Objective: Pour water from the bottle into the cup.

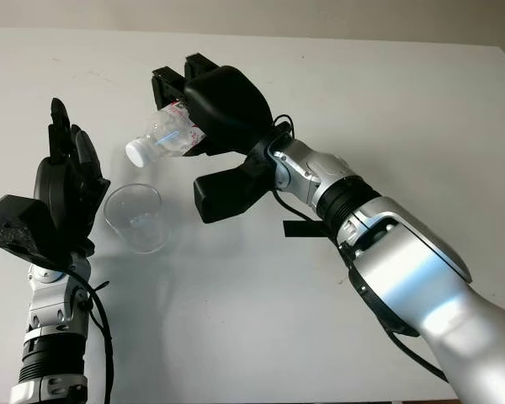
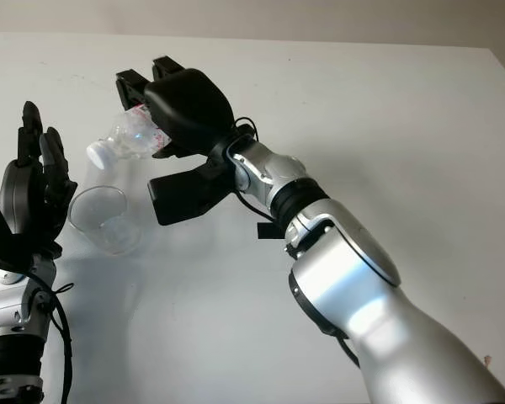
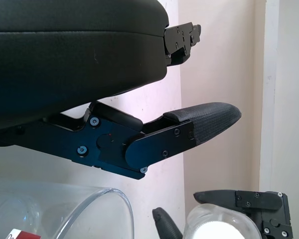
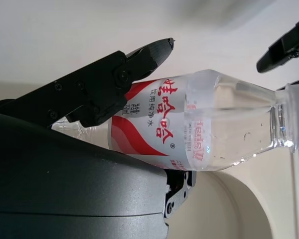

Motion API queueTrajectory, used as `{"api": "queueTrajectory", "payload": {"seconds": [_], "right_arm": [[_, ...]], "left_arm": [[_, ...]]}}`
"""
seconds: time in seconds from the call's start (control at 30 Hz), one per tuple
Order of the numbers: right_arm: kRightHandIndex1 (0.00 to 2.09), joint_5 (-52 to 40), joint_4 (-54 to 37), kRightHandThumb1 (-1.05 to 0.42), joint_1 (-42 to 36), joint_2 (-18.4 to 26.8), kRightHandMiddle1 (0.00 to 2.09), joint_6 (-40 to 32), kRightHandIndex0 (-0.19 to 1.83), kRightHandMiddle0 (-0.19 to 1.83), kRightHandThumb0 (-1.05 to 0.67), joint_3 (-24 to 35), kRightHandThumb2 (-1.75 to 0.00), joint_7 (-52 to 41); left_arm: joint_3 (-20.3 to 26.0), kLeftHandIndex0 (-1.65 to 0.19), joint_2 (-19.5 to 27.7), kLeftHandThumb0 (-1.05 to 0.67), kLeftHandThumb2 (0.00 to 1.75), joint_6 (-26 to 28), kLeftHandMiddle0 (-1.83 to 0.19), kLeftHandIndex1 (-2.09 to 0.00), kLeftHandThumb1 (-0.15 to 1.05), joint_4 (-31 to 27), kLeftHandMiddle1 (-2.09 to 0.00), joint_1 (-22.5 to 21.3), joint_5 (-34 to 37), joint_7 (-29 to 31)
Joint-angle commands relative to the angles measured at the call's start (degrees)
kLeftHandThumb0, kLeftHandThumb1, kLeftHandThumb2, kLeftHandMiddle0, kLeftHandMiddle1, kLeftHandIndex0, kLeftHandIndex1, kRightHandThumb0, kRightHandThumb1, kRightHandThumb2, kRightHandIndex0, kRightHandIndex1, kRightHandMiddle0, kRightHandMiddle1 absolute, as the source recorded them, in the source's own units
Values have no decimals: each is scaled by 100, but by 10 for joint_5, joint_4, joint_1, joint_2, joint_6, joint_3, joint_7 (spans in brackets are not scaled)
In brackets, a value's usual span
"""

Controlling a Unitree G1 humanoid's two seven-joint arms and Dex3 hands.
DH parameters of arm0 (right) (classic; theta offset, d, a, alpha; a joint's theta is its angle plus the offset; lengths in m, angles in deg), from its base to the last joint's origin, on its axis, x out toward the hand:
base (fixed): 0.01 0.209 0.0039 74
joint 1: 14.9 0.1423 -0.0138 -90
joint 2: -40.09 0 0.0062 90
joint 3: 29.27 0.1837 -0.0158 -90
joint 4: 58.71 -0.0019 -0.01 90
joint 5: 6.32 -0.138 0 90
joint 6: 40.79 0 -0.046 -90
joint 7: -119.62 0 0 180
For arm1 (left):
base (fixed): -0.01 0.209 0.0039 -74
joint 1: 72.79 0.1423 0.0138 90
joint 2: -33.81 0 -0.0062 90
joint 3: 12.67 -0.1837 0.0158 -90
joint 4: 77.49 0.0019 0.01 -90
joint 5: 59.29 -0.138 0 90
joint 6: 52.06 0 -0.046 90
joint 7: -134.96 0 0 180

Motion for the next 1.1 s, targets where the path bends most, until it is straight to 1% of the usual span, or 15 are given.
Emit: {"api": "queueTrajectory", "payload": {"seconds": [0.0,0.03,0.07,0.1,0.17,0.33,0.43,0.47,0.53,0.6,0.67,0.7,0.77,0.93,1.07], "right_arm": [[209,8,-2,-97,24,6,143,6,74,45,-27,-10,-6,22],[209,14,-2,-98,25,7,151,10,76,47,-26,-15,-6,33],[209,23,-2,-98,28,10,172,13,79,45,-25,-24,-6,51],[209,35,-3,-99,31,12,190,14,83,48,-24,-34,-6,71],[209,54,-2,-99,36,14,205,16,92,54,-26,-51,-6,107],[209,85,2,-102,46,15,209,11,107,64,-31,-78,-6,175],[209,100,3,-102,54,14,209,12,112,59,-34,-93,-6,211],[209,107,3,-101,58,14,209,10,109,52,-36,-100,-5,225],[209,119,3,-100,63,13,207,10,108,46,-38,-112,-5,253],[209,124,5,-101,65,11,205,13,110,49,-39,-118,-6,272],[209,126,8,-103,66,9,208,13,112,53,-39,-122,-6,279],[209,127,9,-104,67,8,209,12,114,67,-39,-124,-10,281],[209,135,9,-105,68,7,209,1,117,79,-39,-133,-12,296],[209,142,10,-105,70,5,209,-3,120,85,-38,-143,-12,314],[209,152,11,-105,72,6,209,-14,119,84,-38,-155,-14,327]], "left_arm": [[-1,19,-2,-72,74,3,19,0,105,-12,-1,5,-2,0],[-1,19,-3,-72,74,3,19,0,105,-12,0,5,-1,-1],[-1,19,-4,-71,74,3,19,0,105,-13,0,5,0,-1],[0,19,-4,-71,74,2,19,0,105,-13,0,5,0,-1],[0,19,-6,-71,73,2,19,0,105,-14,-1,5,1,-3],[1,19,-6,-71,74,4,19,0,105,-12,-1,4,-1,-3],[2,19,-6,-72,73,0,19,0,105,-7,0,2,1,-1],[2,19,-6,-72,73,-1,19,0,105,-7,0,1,0,0],[2,19,-6,-71,73,-3,19,0,105,-6,0,0,-1,-1],[2,19,-6,-73,73,-2,19,0,105,-5,-1,-1,-2,-2],[2,19,-6,-73,73,-1,19,0,105,-4,-2,-2,-1,-2],[2,19,-7,-73,72,0,19,0,105,-5,-2,-3,-1,-3],[2,19,-7,-73,73,0,19,0,105,-4,-2,-3,-1,-2],[1,19,-7,-72,73,-1,19,0,105,-3,0,-2,-1,-1],[1,19,-7,-72,73,-2,19,0,105,-3,-1,-3,-3,-3]]}}
